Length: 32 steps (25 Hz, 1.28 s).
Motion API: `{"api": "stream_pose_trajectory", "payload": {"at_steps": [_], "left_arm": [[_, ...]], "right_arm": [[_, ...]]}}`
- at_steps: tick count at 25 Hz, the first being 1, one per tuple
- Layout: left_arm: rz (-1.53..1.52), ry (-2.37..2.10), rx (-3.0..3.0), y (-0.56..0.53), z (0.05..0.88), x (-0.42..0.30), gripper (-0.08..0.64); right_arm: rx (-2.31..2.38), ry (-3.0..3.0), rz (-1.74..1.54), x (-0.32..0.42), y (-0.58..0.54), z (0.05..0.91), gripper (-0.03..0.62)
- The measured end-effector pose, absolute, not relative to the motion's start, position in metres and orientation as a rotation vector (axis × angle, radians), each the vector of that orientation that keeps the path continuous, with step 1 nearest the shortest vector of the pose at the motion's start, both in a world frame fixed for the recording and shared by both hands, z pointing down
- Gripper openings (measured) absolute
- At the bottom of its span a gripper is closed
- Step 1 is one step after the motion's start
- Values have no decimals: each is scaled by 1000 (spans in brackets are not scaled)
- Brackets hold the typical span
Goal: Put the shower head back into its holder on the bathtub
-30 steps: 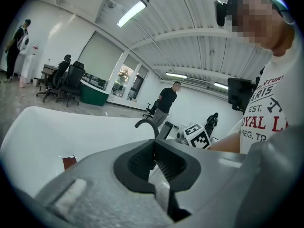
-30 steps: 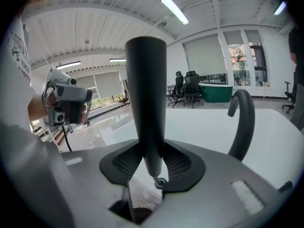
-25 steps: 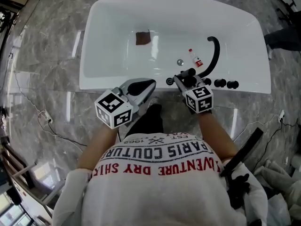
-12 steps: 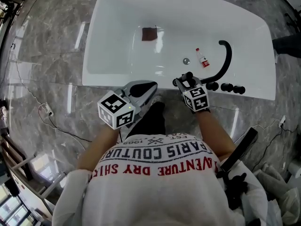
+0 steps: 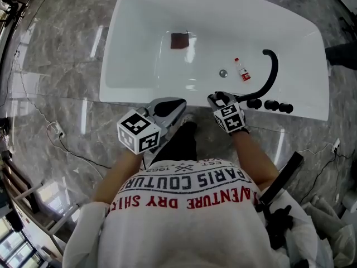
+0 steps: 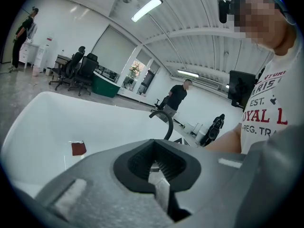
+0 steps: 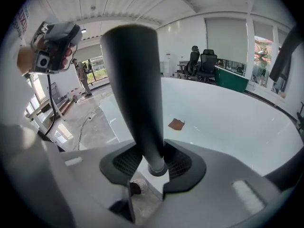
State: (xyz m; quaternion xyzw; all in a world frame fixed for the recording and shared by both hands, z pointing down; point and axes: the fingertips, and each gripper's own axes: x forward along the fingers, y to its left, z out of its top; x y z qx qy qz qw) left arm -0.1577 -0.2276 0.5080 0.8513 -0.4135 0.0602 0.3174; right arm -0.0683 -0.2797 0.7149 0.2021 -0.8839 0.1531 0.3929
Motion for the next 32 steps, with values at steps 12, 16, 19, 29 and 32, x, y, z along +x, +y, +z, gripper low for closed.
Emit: {"api": "stream_pose_trajectory", "payload": {"at_steps": [12, 16, 19, 29, 32], "left_arm": [[162, -1048, 2287, -217, 499, -142, 2], [141, -1019, 2336, -206, 485, -125, 2], [138, -1002, 2385, -193, 472, -108, 2], [87, -950, 2505, -94, 403, -51, 2], [80, -936, 2531, -73, 386, -43, 2]], "right_arm": [[560, -2362, 435, -51, -274, 655, 230], [490, -2558, 485, -46, -247, 587, 184], [440, -2674, 474, -41, -219, 531, 61], [272, -2879, 537, -18, -94, 406, 3], [300, -2873, 524, -12, -74, 399, 3]]}}
